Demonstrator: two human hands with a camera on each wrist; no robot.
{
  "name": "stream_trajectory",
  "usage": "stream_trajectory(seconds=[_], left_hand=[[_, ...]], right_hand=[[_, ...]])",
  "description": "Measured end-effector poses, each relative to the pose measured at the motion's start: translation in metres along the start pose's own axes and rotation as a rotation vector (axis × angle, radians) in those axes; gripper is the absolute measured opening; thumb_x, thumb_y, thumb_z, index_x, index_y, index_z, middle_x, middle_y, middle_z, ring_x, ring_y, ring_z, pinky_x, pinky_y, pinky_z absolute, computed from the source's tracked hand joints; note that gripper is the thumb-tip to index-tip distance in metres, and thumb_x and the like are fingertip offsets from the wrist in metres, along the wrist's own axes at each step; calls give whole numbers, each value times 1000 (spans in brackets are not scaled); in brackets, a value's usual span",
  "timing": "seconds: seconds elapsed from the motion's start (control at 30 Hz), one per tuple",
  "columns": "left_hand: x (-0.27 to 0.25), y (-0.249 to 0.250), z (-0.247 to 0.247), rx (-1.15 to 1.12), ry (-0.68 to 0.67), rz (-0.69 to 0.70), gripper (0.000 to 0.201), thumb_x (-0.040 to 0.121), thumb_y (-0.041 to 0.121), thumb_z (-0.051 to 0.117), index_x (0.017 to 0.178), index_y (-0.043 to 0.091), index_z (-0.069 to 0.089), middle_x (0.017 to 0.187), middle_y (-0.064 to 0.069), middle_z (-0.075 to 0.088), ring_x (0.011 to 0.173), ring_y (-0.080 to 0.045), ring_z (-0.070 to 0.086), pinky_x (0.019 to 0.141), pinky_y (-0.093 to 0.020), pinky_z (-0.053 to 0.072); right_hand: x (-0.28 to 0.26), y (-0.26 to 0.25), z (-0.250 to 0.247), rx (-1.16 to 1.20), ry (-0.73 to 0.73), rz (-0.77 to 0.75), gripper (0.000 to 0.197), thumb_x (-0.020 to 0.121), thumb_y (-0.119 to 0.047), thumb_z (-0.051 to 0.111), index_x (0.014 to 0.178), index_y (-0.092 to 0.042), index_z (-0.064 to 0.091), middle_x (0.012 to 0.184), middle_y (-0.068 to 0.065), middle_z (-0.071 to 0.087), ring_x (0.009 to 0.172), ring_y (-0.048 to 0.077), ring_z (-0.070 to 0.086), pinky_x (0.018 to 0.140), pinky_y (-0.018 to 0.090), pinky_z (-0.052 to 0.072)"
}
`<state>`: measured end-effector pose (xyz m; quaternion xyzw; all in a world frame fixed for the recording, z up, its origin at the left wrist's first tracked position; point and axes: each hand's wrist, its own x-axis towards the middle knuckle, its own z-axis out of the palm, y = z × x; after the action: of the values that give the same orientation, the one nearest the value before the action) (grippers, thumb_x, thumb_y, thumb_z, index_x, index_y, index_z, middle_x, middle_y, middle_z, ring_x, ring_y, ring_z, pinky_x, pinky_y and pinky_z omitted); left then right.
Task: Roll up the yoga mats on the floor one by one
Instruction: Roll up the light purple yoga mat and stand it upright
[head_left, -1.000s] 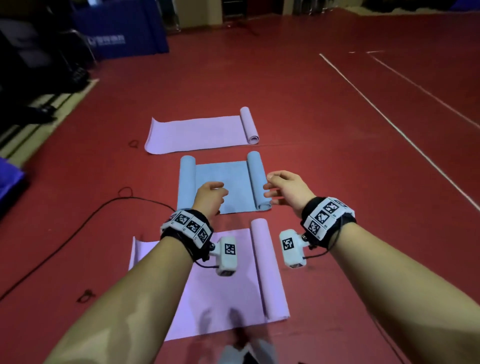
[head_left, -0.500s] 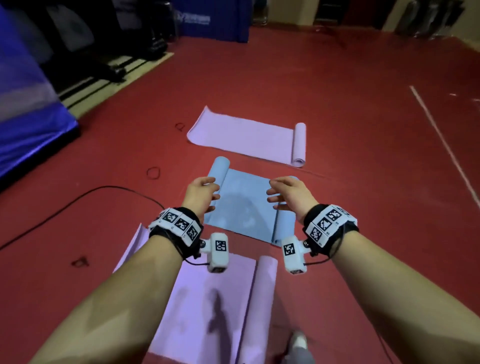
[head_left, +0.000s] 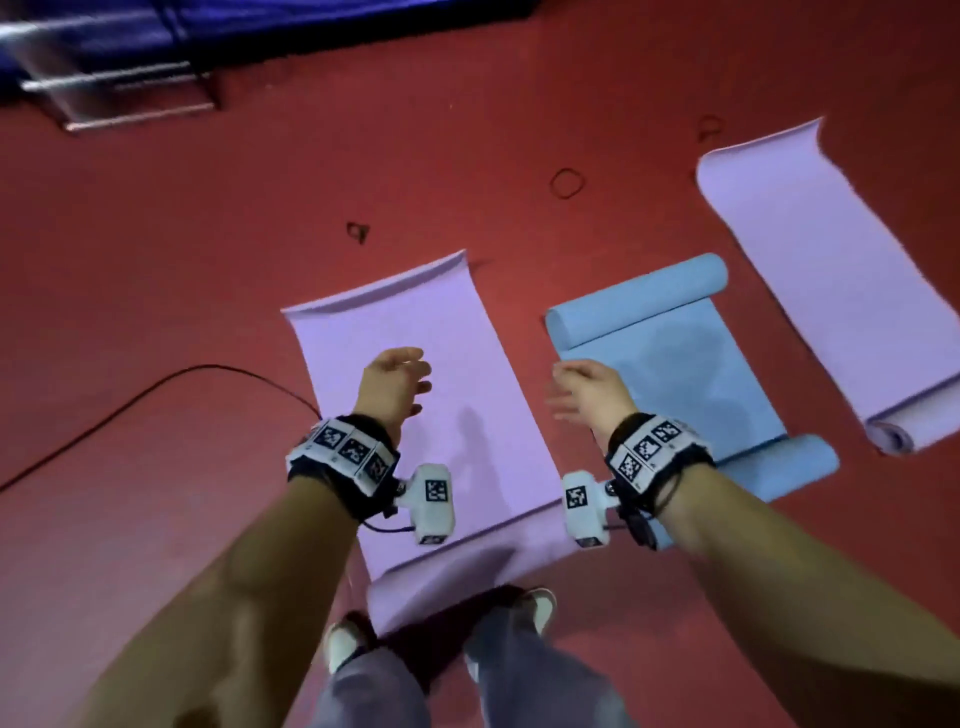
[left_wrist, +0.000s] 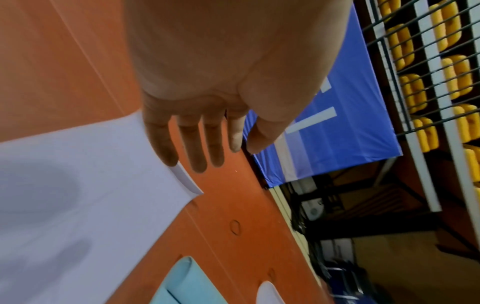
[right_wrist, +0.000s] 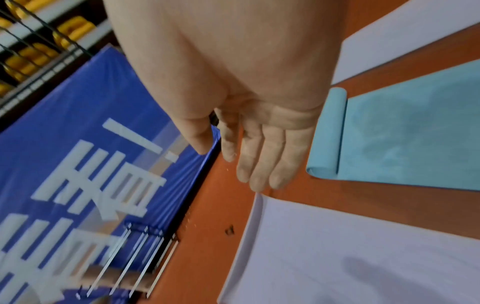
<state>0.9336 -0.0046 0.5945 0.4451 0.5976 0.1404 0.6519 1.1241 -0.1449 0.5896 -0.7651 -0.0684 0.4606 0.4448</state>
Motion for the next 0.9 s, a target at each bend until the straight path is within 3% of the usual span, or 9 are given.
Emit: stream_trajectory(seconds=[0.1,0.27,0.37,0.5,0.57,0.63,0.73,0.8,0.9], left_hand=[[9,-56,-29,6,101,-61,21,95,9,56,114,18,63,108,-8,69,95,-24,66,82,-38,48],[35,-167,-53,73,209,-152,25,93,8,58,115,18,64,104,-9,70,93,-23,64,76,-35,48],[61,-248,-48,182,168,-182,27,94,7,59,119,14,63,94,-3,64,85,-16,59,70,-28,46],[95,-345,-34,270,102,-239,26,97,8,59,121,16,59,95,0,60,74,-7,52,63,-23,43],[115,-397,-29,291,93,-267,30,97,9,59,127,12,59,104,-3,60,74,-5,51,62,-22,42],[135,-444,-24,286,75,-290,34,98,8,59,132,9,57,109,-4,59,76,-3,50,63,-19,41],[166,-501,-16,292,43,-296,36,97,6,61,133,5,57,112,-6,60,79,-6,54,61,-15,40],[186,-537,-10,311,9,-295,38,95,6,62,133,5,57,116,-7,61,92,-13,58,64,-14,42],[202,-586,-1,329,-33,-316,41,94,6,65,134,5,56,128,-11,61,110,-20,57,82,-22,47]], right_hand=[[27,47,16,-73,-66,49,16,99,-12,53,88,-21,61,83,8,63,62,16,60,55,25,47],[81,133,40,-130,-66,122,15,99,-10,55,88,-19,61,89,15,64,66,20,60,53,26,47],[118,205,52,-143,-41,98,8,98,-10,55,99,-14,61,89,11,65,72,19,61,61,27,49],[153,299,55,-262,1,67,18,94,-3,56,110,-10,61,85,9,63,72,18,59,63,31,49],[174,355,59,-349,5,46,22,90,-10,60,111,-12,64,93,13,67,82,26,63,76,41,54],[194,409,65,-465,-15,36,29,87,-20,59,113,-11,67,112,17,69,104,34,64,95,46,52],[215,468,83,-621,-92,0,30,98,-15,56,125,-5,63,130,17,62,121,32,56,106,37,41],[230,500,96,-704,-160,-21,32,100,-16,53,130,-6,59,134,14,60,125,30,54,107,32,39],[242,545,107,-799,-240,8,37,100,-19,51,136,-10,54,138,9,58,128,26,53,108,30,38]])
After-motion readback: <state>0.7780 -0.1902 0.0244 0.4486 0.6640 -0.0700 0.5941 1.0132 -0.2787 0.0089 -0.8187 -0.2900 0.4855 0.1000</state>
